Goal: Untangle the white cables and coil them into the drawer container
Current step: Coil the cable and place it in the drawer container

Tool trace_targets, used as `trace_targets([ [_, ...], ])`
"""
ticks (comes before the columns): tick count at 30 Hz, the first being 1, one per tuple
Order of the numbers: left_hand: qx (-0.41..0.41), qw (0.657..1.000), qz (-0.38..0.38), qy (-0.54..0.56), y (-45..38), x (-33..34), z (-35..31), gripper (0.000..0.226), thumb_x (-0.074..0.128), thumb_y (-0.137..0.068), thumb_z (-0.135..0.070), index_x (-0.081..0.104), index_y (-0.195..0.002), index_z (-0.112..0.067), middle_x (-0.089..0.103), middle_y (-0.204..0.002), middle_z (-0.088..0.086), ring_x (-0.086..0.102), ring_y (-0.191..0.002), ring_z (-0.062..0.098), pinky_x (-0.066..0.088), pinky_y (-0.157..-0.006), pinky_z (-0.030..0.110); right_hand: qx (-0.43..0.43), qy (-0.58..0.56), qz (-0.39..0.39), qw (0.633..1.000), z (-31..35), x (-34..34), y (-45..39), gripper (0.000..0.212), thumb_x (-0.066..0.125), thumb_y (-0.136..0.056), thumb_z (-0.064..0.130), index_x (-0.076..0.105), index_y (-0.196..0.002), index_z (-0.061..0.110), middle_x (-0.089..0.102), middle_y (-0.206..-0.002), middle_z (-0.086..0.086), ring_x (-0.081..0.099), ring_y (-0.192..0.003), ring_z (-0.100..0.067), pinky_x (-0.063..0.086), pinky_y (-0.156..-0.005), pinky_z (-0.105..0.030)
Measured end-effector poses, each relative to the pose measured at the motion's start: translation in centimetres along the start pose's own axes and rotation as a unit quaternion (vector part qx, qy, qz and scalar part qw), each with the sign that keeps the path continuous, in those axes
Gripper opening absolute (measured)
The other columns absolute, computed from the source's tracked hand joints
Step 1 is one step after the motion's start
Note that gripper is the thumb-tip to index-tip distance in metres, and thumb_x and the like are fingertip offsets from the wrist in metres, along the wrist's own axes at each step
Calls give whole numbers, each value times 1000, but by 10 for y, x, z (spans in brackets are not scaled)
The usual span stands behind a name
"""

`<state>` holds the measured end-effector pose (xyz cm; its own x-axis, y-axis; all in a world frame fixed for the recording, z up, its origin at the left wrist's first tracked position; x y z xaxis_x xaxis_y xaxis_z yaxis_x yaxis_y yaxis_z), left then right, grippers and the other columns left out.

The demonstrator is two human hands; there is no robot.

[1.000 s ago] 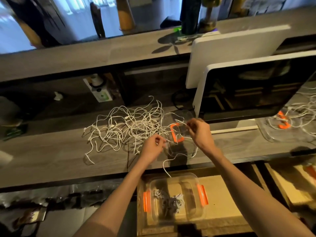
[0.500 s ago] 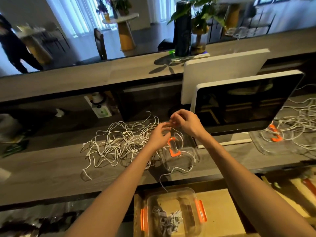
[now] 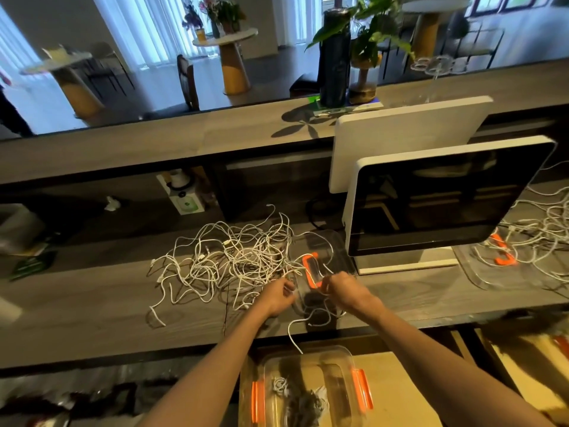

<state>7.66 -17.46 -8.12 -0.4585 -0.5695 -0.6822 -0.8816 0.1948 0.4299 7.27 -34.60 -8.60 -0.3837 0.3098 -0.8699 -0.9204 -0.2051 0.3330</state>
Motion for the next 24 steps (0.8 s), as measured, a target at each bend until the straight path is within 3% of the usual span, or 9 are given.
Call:
trace_targets([
  [4,28,997,-75,-10,4,-26,-11,27,63,-96,-12,62,-123,-9,64,-117,5,63,-106,19,51,-92,29,-15,-59,-82,995,4,-33,-5,13,66,-95,26,76,-102,20,75,-101,-5,73,-93,-25,61,-82,-45],
  [8,96,974,-205,0,9,-72,-45,51,71,-92,-21,50,-139,-18,50,-141,-1,52,-126,14,42,-104,23,-96,-119,-204,967,45,-113,17,12,67,-98,19,76,-105,15,66,-105,-4,68,-91,-21,57,-80,-37],
  [11,127,978,-165,3,0,-85,-68,71,75,-89,-20,40,-150,-23,44,-152,-1,46,-135,17,43,-108,34,-117,-174,-271,939,64,-164,30,16,64,-101,25,74,-107,14,64,-103,0,65,-89,-11,52,-78,-21],
  [13,134,984,-118,-8,-9,-82,-76,62,74,-89,-17,47,-145,-23,56,-141,0,54,-129,18,47,-103,32,-128,-202,-305,922,74,-189,34,16,64,-101,26,75,-107,17,65,-101,4,63,-89,-6,51,-79,-19],
  [16,120,985,-125,24,-18,-88,-77,22,60,-97,-6,65,-117,-13,70,-114,4,67,-105,19,54,-84,26,-127,-249,-329,902,80,-216,34,14,63,-102,27,75,-106,19,69,-101,4,67,-88,-7,58,-81,-26],
  [19,88,985,-139,42,-21,-98,-60,22,46,-103,-4,65,-99,-13,69,-89,1,66,-81,16,48,-59,14,-105,-294,-350,883,75,-240,36,14,62,-102,26,75,-104,19,72,-96,3,71,-81,-7,62,-79,-28],
  [22,54,987,-152,-24,-25,-106,-32,28,44,-103,-11,61,-87,-26,67,-83,-6,65,-79,15,53,-70,32,-86,-353,-363,858,67,-262,39,15,61,-103,22,75,-105,17,73,-91,4,73,-78,-6,62,-74,-21],
  [24,36,983,-166,-64,-24,-113,-23,27,43,-102,-11,61,-86,-24,66,-85,-7,62,-79,15,45,-67,29,-73,-390,-375,838,63,-278,43,17,60,-104,22,74,-106,13,73,-88,0,72,-74,-5,57,-66,-13],
])
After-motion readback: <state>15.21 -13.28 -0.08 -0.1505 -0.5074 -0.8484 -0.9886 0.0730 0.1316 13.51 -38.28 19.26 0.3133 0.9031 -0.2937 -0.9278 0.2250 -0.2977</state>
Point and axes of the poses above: each hand's wrist, its own y-axis away from the middle knuckle, its own x-axis out of the palm, z = x × y, the point moved 9 cm from there along -y, towards the middle knuckle
